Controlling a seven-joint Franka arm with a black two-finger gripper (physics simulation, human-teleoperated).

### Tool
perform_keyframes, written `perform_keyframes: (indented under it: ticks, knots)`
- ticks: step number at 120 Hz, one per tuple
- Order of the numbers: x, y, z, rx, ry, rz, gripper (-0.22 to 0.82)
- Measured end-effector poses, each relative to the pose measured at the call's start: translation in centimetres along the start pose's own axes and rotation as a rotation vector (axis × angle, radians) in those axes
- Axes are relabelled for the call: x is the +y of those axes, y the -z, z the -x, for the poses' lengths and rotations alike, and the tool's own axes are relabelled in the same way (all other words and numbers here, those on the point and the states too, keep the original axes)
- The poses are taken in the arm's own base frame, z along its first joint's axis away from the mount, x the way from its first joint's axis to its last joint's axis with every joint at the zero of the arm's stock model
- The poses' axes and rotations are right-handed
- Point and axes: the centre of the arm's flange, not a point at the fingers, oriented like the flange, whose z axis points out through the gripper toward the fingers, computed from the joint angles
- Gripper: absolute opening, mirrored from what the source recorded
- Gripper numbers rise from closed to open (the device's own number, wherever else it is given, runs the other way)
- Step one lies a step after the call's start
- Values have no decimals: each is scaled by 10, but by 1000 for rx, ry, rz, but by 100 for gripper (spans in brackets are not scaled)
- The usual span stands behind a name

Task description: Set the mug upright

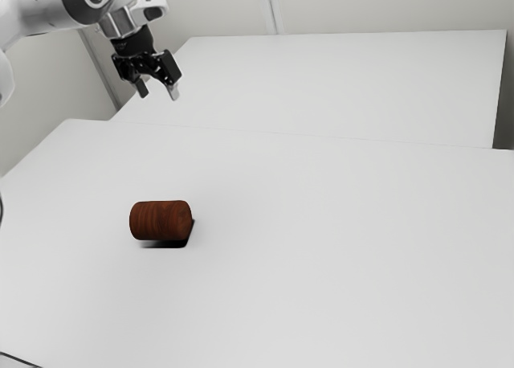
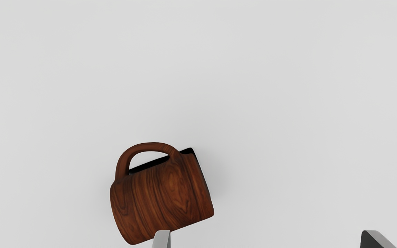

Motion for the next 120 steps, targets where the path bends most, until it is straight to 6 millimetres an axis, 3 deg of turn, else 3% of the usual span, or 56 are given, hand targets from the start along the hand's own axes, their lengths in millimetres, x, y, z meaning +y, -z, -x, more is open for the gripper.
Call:
perform_keyframes:
  ticks: [20, 37, 50, 65, 76, 98, 105, 114, 120]
  knots:
    - [7, 1, 0, -1, -12, -1, 60]
    - [4, -13, 5, -33, -3, 7, 60]
    - [6, -14, 32, -49, 9, 25, 60]
    - [-10, -16, 65, -54, 58, 148, 60]
    - [-26, -38, 76, -73, 87, 298, 60]
    - [-84, -80, 86, -72, 152, 545, 60]
    - [-126, -94, 95, -49, 207, 607, 60]
    - [-198, -105, 127, 9, 308, 659, 60]
    - [-222, -114, 138, 32, 330, 688, 60]
